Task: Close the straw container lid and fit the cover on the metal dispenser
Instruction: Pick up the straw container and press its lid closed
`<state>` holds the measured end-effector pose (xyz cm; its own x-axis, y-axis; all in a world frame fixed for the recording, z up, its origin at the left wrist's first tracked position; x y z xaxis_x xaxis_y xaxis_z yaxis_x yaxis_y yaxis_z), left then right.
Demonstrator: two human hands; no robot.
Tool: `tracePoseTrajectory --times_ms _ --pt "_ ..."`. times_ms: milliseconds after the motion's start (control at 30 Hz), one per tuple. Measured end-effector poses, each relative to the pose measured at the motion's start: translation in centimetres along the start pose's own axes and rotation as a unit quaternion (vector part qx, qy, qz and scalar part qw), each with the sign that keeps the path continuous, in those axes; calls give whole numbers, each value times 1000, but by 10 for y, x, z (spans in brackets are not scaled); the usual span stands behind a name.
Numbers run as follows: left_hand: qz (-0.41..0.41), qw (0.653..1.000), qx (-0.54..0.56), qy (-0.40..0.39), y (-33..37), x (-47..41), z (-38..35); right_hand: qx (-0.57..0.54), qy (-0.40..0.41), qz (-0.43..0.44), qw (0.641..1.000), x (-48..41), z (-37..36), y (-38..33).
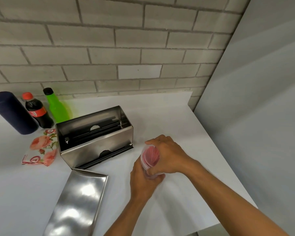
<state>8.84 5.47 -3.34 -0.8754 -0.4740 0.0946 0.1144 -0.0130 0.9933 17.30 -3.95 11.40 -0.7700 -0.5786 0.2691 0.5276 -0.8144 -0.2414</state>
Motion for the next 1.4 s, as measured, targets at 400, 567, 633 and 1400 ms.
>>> tracePoseTrajectory --times_ms 400,567,633,1400 --pt "-3 1000 22 -19 -2 -7 -5 52 -73 11 996 -6 6 4" --pt "-4 1000 14 -13 4 -5 -2 81 -61 16 995 -8 6 2" --pt "-2 1000 17 -14 3 -5 -2 94 -59 15 994 -8 5 1" --pt "-11 1000 -16 -12 -3 -10 -1 161 -133 66 976 -12 17 -1"
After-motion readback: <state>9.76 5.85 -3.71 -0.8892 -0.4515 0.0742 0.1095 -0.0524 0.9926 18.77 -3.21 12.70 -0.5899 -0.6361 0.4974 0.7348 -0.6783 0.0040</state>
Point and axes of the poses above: each hand's wrist, its own x-axis away from the middle knuckle, its own z-axis out of the back of the hand, y = z × x, the point moved 2 cm from there along -x, towards the middle knuckle, and after that the axes turned 9 degrees about x, right-handed, at the moved point
